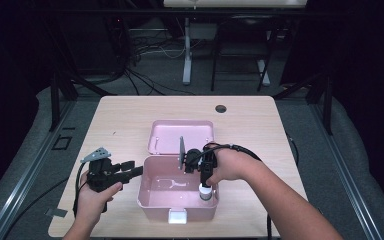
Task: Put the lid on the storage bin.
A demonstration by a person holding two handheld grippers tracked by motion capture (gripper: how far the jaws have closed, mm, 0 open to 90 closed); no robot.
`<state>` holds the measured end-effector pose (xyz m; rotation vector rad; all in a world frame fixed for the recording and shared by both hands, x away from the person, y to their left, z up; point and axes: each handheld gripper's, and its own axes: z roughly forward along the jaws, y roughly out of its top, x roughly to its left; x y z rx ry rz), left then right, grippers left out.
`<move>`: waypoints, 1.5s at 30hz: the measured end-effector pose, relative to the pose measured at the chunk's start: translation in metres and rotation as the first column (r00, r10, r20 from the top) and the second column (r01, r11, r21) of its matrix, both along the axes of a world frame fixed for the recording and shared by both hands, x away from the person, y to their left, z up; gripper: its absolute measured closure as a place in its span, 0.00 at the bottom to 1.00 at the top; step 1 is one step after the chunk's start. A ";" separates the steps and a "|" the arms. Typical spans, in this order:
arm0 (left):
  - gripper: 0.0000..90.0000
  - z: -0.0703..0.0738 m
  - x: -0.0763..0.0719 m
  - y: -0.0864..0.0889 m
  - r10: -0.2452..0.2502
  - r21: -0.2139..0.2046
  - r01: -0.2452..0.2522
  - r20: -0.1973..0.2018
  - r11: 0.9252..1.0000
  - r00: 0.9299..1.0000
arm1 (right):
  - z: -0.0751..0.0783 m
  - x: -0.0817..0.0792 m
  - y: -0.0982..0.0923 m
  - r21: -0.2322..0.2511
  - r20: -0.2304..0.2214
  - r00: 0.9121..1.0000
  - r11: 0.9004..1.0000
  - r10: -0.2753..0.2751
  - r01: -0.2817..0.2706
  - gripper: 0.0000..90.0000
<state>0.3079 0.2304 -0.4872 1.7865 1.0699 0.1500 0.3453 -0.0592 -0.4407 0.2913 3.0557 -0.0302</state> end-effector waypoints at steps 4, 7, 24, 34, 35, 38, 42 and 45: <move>0.56 0.001 0.000 0.000 0.002 0.003 -0.002 0.002 1.000 1.000 | 0.002 0.000 -0.002 0.010 0.006 1.000 1.000 -0.014 0.014 0.55; 0.56 0.001 -0.001 -0.001 -0.001 0.002 0.001 0.002 1.000 1.000 | 0.005 0.001 -0.003 0.023 0.006 1.000 0.999 -0.024 0.024 0.55; 0.57 0.003 -0.003 -0.003 -0.020 0.007 0.020 0.010 1.000 1.000 | 0.019 0.007 -0.022 0.126 0.024 0.993 0.986 -0.112 0.108 0.57; 0.57 0.005 -0.005 -0.006 -0.030 0.009 0.030 0.014 1.000 0.999 | 0.025 0.011 -0.035 0.229 0.055 0.974 0.952 -0.221 0.203 0.59; 0.57 0.005 -0.005 -0.006 -0.032 0.009 0.032 0.015 0.999 0.999 | 0.025 0.012 -0.036 0.243 0.057 0.971 0.946 -0.234 0.214 0.59; 0.57 0.005 -0.005 -0.007 -0.038 0.008 0.038 0.018 0.999 0.999 | 0.028 0.015 -0.041 0.277 0.076 0.960 0.931 -0.269 0.238 0.61; 0.58 0.006 -0.006 -0.009 -0.047 0.019 0.046 0.020 0.999 0.999 | 0.032 0.020 -0.047 0.327 0.096 0.939 0.901 -0.330 0.283 0.61; 0.59 0.005 -0.007 -0.011 -0.054 0.029 0.054 0.026 0.998 0.998 | 0.033 0.021 -0.050 0.350 0.104 0.926 0.885 -0.363 0.307 0.61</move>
